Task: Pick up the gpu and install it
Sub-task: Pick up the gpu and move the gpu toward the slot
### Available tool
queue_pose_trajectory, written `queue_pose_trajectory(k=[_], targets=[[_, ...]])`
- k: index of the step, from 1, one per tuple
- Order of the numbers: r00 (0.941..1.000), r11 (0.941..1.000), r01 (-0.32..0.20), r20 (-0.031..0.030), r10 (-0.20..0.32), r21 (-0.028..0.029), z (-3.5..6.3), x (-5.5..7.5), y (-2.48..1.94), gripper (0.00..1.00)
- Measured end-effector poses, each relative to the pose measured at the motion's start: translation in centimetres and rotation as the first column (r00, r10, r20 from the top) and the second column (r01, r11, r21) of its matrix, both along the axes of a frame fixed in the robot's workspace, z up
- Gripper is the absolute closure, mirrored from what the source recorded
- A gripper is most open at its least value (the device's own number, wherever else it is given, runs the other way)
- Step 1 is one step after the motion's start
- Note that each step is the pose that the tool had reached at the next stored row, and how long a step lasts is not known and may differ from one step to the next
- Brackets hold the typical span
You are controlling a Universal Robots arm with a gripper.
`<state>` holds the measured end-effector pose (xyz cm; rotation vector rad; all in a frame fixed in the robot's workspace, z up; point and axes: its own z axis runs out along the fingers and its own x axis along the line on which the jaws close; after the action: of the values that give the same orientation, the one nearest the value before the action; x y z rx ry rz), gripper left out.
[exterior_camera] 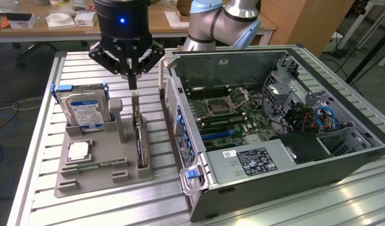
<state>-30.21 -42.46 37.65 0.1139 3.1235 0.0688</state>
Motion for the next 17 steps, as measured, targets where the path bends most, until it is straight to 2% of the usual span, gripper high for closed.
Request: queue_pose_trajectory(k=[8,10,11,13,14,15,17], targets=[[1.0000,1.0000,0.000,0.0000,0.000,0.0000,0.00,0.00,0.00,0.89],[1.0000,1.0000,0.000,0.0000,0.000,0.0000,0.00,0.00,0.00,0.77],[1.0000,1.0000,0.000,0.0000,0.000,0.0000,0.00,0.00,0.00,0.77],[1.0000,1.0000,0.000,0.0000,0.000,0.0000,0.00,0.00,0.00,0.65],[1.0000,1.0000,0.000,0.0000,0.000,0.0000,0.00,0.00,0.00,0.65],[1.0000,1.0000,0.000,0.0000,0.000,0.0000,0.00,0.00,0.00,0.59],[1.0000,1.0000,0.000,0.0000,0.000,0.0000,0.00,0.00,0.00,0.59]])
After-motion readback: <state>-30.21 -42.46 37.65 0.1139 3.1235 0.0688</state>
